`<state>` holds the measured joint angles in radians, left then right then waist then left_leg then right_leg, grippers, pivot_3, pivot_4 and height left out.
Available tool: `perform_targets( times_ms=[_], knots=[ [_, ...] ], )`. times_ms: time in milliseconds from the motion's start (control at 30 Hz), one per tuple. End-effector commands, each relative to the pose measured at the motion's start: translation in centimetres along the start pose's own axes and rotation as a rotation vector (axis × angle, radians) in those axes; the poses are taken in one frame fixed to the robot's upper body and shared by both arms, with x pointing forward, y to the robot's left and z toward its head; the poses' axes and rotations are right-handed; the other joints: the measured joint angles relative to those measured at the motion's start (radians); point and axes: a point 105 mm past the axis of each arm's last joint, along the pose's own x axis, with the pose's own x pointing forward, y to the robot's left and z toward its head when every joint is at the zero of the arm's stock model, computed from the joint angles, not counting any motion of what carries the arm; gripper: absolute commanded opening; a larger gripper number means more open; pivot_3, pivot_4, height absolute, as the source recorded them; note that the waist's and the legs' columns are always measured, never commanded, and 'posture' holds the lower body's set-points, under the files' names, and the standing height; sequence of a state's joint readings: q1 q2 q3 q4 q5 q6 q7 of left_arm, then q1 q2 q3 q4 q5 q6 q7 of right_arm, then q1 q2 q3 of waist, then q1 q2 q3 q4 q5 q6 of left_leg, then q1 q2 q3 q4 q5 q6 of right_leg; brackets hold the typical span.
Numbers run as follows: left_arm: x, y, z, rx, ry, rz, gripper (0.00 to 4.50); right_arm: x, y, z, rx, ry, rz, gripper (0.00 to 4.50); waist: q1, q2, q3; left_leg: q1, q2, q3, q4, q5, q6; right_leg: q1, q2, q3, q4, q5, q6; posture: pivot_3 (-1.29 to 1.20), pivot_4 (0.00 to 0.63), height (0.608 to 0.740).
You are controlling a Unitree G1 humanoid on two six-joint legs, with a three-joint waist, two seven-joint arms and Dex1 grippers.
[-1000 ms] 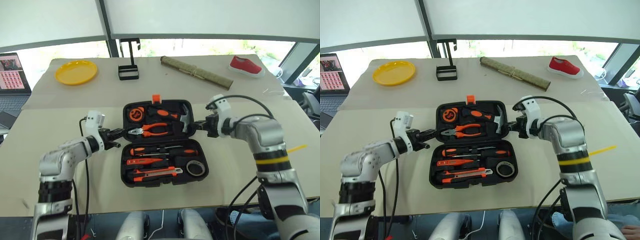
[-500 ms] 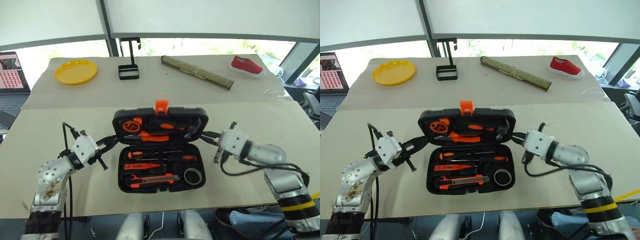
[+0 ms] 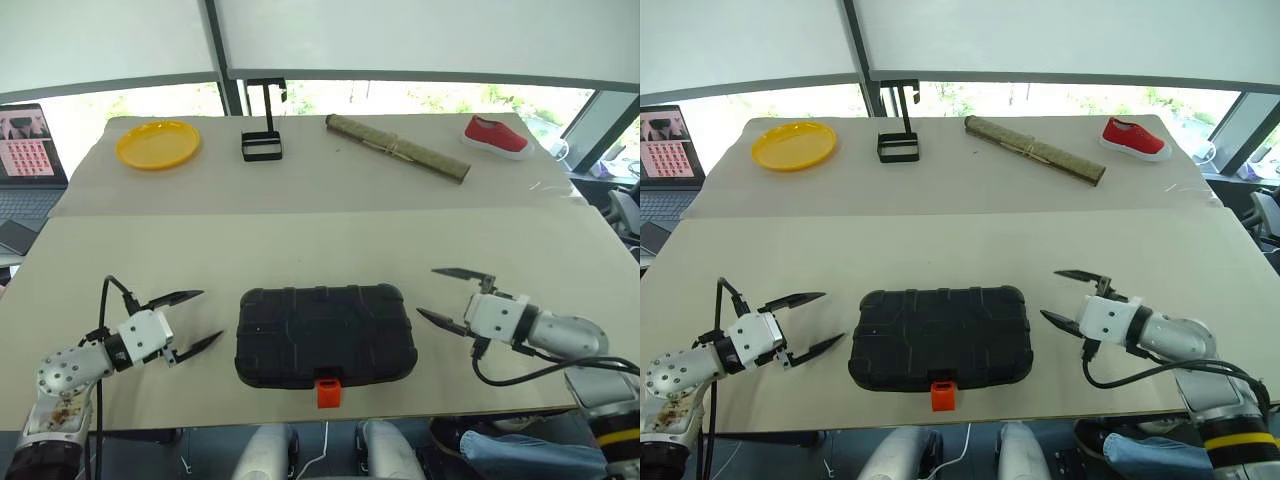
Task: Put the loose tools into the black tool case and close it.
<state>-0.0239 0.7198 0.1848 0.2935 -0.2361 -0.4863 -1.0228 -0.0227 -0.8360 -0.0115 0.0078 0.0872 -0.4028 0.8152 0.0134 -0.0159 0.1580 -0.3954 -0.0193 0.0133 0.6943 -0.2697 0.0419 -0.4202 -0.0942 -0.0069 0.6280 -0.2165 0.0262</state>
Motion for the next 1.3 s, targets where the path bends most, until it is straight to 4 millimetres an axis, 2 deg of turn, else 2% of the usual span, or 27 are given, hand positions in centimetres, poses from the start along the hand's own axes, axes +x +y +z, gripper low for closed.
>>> perform_targets(
  times_ms=[33,100,233,267,400,500,600,700,833,933,1133,1300],
  knots=[
    [1.5,2.0,1.3,-0.065,-0.039,0.026,2.86,-1.6,0.8,2.3,0.196,-0.043,0.100,2.23,0.005,0.000,0.000,0.000,0.000,0.000,0.001,0.000,0.000,0.000,0.000,0.000,0.000,0.000,0.000,0.00,0.150,0.740],
    [3.0,2.1,1.9,-0.117,-0.049,-0.020,2.02,-2.5,3.0,3.0,0.292,-0.008,0.239,1.58,0.005,0.000,0.000,0.000,0.001,-0.001,0.001,0.000,0.000,0.001,0.000,0.000,0.000,0.000,0.000,0.00,0.150,0.740],
    [5.5,1.6,2.5,-0.190,-0.037,-0.131,0.40,-3.6,7.7,4.1,0.361,0.062,0.490,0.13,0.000,0.000,0.000,0.000,0.001,-0.001,0.001,0.000,0.000,0.002,0.001,0.000,0.000,0.000,0.001,0.00,0.150,0.740],
    [6.0,1.4,2.4,-0.204,-0.025,-0.152,0.03,-3.6,8.4,4.4,0.364,0.064,0.520,0.00,-0.002,-0.001,0.000,0.000,0.001,-0.001,0.001,0.000,0.000,0.002,0.001,0.000,0.000,0.000,0.001,0.00,0.150,0.740],
    [7.2,-0.8,1.4,-0.345,0.091,-0.340,0.03,-1.6,10.5,5.3,0.374,0.055,0.584,0.00,-0.012,-0.002,0.001,0.001,0.001,0.000,0.001,0.000,0.000,0.001,0.004,0.001,0.001,0.000,0.001,0.00,0.150,0.740],
    [7.5,-0.9,1.5,-0.319,0.100,-0.376,0.03,0.1,10.3,5.6,0.355,0.031,0.550,0.00,-0.015,-0.005,0.002,0.001,0.001,0.000,0.001,0.000,0.000,0.000,0.004,0.001,0.001,0.000,0.001,0.00,0.150,0.740],
    [7.4,-0.3,1.5,-0.323,0.118,-0.354,0.03,2.6,9.4,6.8,0.338,-0.041,0.499,0.00,-0.011,-0.005,0.002,0.000,0.000,0.000,0.002,0.000,0.000,0.000,0.003,0.001,0.001,0.000,0.001,0.00,0.150,0.740],
    [6.7,0.2,1.2,-0.331,0.134,-0.323,0.03,4.4,8.2,7.2,0.313,-0.078,0.437,0.00,-0.012,-0.006,0.002,0.000,0.001,-0.001,0.003,0.000,0.000,0.000,0.004,0.001,0.002,0.000,0.001,0.00,0.150,0.740],
    [5.7,0.5,0.8,-0.349,0.146,-0.271,0.03,6.3,6.3,7.2,0.290,-0.107,0.340,0.00,-0.021,-0.006,0.003,0.000,0.001,-0.001,0.002,0.000,0.000,-0.001,0.004,0.002,0.002,0.000,0.000,0.00,0.150,0.740],
    [4.3,0.1,0.6,-0.392,0.136,-0.194,0.03,8.2,3.6,6.5,0.258,-0.098,0.245,0.00,-0.032,-0.006,0.003,0.001,0.001,-0.001,0.002,0.001,-0.001,-0.002,0.004,0.002,0.003,0.000,0.000,0.00,0.150,0.740],
    [3.8,-0.6,1.4,-0.445,0.100,-0.096,0.03,9.3,1.9,5.3,0.235,-0.088,0.210,0.00,-0.025,-0.006,0.003,0.002,0.001,0.000,0.001,0.001,-0.002,-0.002,0.003,0.004,0.004,0.001,-0.001,0.00,0.150,0.740],
    [3.1,1.6,3.3,-0.489,-0.007,0.025,0.03,8.4,0.9,4.9,0.255,-0.094,0.189,0.00,-0.020,-0.007,0.003,0.002,0.000,0.000,0.001,0.001,-0.002,-0.002,0.002,0.004,0.004,0.001,0.000,0.00,0.150,0.740]
  ],
)
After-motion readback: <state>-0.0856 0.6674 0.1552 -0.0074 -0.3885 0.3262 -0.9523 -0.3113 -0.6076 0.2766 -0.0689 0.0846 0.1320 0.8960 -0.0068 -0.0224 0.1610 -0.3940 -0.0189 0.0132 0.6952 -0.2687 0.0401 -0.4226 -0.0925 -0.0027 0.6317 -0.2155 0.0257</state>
